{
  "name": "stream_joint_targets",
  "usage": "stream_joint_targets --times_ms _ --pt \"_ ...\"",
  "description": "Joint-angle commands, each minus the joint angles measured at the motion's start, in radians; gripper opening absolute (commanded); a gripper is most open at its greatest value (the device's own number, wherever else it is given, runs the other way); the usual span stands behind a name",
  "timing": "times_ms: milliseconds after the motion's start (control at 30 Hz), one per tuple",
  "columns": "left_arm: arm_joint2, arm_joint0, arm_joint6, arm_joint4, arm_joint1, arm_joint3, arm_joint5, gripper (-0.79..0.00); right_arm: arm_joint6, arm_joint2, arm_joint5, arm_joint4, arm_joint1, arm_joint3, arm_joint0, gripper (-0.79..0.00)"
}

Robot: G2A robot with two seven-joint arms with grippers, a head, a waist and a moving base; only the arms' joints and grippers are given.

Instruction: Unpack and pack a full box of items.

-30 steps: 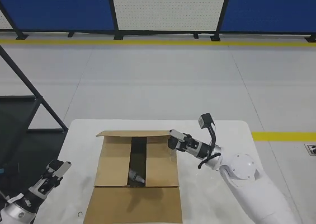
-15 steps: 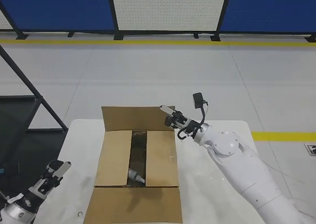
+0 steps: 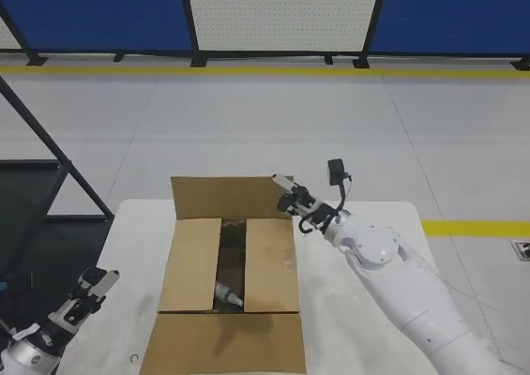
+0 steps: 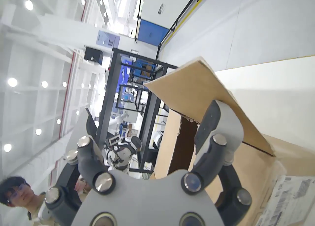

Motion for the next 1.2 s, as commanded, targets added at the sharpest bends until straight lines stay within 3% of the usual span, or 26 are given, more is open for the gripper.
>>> stream_joint_targets --times_ms 0,167,700,933,1167 --pt "0.005 0.005 0.007 0.014 0.000 -0.012 0.002 0.000 -0.039 -0.006 0.014 0.007 -0.012 0.015 0.011 0.000" --pt "0.007 0.017 0.031 0.022 0.000 -0.028 0.008 0.000 -0.070 -0.034 0.034 0.025 -0.051 0.114 0.068 0.000" --pt "-0.004 0.033 0.059 0.015 -0.001 -0.024 0.020 0.000 0.021 -0.129 0.077 0.031 -0.182 0.447 0.211 0.000" --pt "-0.004 0.033 0.059 0.015 -0.001 -0.024 0.020 0.000 0.032 -0.127 0.067 0.018 -0.211 0.519 0.237 0.000" --pt "-0.004 0.033 0.059 0.015 -0.001 -0.024 0.020 0.000 0.120 -0.077 -0.055 0.078 -0.216 0.500 0.232 0.000"
